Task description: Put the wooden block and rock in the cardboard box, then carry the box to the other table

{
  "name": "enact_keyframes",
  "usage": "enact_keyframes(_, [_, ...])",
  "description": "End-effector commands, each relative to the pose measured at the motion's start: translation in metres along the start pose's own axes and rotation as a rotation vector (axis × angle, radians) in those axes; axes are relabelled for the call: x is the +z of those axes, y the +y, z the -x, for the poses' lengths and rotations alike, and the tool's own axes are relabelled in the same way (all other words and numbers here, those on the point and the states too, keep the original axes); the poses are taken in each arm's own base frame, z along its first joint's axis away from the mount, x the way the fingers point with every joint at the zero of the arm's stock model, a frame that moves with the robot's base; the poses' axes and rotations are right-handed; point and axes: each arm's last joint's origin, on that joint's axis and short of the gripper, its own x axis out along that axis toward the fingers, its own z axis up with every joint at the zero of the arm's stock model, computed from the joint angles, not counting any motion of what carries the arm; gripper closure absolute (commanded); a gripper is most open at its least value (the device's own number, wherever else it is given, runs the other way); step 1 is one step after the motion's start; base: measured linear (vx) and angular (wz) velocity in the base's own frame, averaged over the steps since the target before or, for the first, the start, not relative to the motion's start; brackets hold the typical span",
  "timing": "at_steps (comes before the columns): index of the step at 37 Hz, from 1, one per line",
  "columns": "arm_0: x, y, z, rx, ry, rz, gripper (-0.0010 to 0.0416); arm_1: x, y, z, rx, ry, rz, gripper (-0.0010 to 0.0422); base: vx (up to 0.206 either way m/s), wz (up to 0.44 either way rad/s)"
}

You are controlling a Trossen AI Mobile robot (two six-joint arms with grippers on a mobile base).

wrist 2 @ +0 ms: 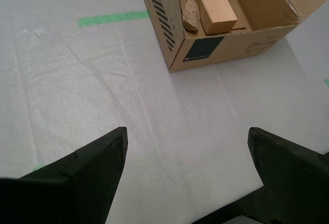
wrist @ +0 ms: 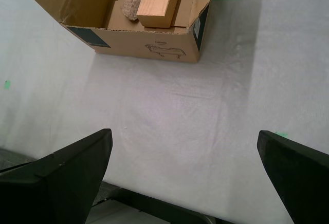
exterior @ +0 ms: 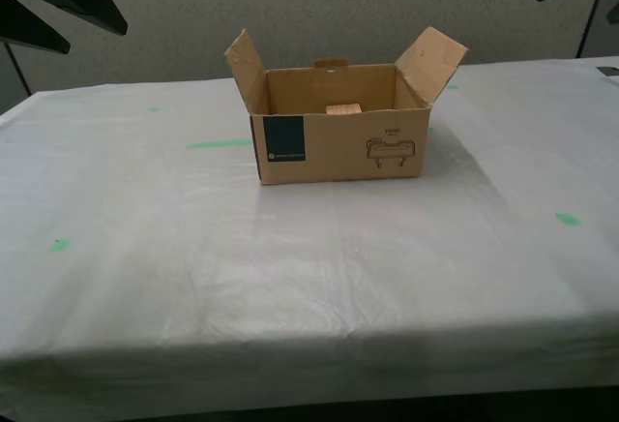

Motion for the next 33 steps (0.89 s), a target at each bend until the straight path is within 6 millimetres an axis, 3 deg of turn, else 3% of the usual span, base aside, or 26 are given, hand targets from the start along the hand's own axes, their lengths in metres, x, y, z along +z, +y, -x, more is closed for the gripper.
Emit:
enact_keyframes(1, [0.0001, 0.0000, 0.0000, -0.001, -0.001, -0.003, 0.0012, 0.0000, 0.0000, 0.0000, -0.002, 0.000, 0.002, 0.0094, 0.000, 0.000])
enact_keyframes(33, [0.0001, 0.0000, 0.0000, -0.001, -0.001, -0.003, 0.0012, 0.0000, -0.0001, 0.0000, -0.002, 0.000, 0.002, 0.0094, 0.000, 0.000])
